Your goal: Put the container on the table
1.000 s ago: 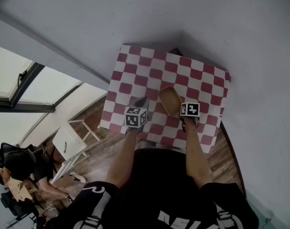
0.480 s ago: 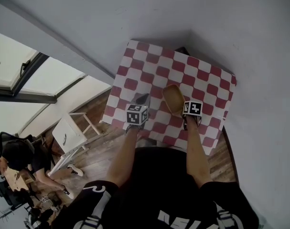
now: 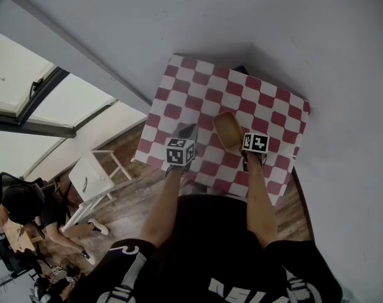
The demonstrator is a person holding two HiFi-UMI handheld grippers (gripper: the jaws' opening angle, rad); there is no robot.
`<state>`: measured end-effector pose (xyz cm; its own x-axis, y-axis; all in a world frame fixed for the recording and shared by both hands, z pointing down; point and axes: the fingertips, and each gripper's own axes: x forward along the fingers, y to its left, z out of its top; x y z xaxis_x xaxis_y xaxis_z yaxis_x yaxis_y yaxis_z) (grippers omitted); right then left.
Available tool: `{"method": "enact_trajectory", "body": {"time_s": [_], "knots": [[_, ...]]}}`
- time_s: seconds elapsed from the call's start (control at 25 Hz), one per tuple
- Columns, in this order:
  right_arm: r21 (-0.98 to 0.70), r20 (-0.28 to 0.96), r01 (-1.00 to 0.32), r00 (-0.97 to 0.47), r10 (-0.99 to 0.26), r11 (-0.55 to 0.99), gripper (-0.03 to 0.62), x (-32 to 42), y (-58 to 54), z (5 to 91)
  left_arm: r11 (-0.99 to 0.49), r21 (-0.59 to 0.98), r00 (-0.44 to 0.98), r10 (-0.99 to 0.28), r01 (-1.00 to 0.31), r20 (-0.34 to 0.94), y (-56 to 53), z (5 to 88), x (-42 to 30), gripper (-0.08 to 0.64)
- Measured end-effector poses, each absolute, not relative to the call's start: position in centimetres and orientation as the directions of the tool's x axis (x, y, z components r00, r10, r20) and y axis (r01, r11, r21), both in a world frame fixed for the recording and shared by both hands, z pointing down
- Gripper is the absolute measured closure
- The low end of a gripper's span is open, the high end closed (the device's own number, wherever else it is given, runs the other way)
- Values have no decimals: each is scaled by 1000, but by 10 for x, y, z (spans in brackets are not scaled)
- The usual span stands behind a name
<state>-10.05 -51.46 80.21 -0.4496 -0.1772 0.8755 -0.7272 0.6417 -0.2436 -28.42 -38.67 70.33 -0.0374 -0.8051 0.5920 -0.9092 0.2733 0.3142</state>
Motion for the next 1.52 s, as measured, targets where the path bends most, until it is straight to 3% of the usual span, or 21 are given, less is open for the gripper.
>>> {"method": "enact_trajectory", "body": {"time_s": [0.92,1.52], "knots": [[-276,712,-619,-646,-276,735,479,-78,-500,701,287,277,-113,-853,-917,510,-348,655,-243,535],[-340,601,-597,-732,-321,726,562,-41,-490,667,233,233,-94,-869,-944,486,-348,630,-214,535]]}}
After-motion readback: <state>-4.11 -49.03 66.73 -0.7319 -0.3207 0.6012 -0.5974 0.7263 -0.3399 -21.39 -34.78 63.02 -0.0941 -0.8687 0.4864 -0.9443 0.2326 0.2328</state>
